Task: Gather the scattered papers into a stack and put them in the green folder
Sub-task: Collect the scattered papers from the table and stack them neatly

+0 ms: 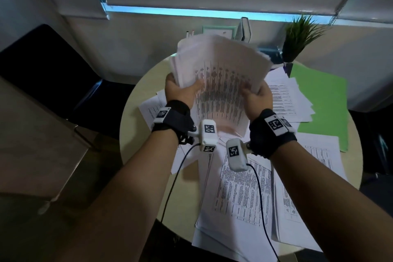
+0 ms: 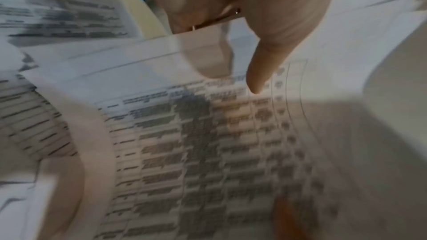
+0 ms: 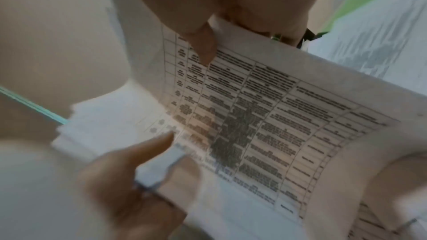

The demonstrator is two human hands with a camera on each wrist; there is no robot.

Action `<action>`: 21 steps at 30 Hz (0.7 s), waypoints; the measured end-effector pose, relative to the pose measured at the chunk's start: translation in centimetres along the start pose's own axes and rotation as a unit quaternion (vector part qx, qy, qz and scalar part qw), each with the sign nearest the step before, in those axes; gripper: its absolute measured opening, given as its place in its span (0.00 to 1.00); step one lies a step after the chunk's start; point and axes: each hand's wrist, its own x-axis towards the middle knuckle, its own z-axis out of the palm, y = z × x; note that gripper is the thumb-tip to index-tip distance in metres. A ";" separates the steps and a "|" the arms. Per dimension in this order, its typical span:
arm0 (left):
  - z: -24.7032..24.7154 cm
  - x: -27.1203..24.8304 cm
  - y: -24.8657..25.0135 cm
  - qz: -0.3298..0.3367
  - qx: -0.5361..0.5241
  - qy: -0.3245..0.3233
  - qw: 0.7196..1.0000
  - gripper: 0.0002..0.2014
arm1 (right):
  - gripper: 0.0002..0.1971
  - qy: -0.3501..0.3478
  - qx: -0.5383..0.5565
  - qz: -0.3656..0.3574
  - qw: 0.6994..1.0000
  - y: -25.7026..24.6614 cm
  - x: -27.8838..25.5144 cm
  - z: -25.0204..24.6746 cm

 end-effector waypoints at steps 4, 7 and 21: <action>2.1 -1.2 -0.4 -0.021 0.017 -0.015 1.000 0.14 | 0.12 -0.014 -0.032 -0.005 0.999 -0.3 -0.1 1.1; 2.4 -0.7 0.4 -0.005 -0.005 0.007 1.000 0.19 | 0.13 -0.011 -0.003 -0.029 1.000 -1.5 0.0 0.9; 0.3 0.1 -0.4 -0.011 0.057 -0.036 0.998 0.16 | 0.16 -0.004 -0.011 0.013 1.000 -0.7 -0.2 -0.7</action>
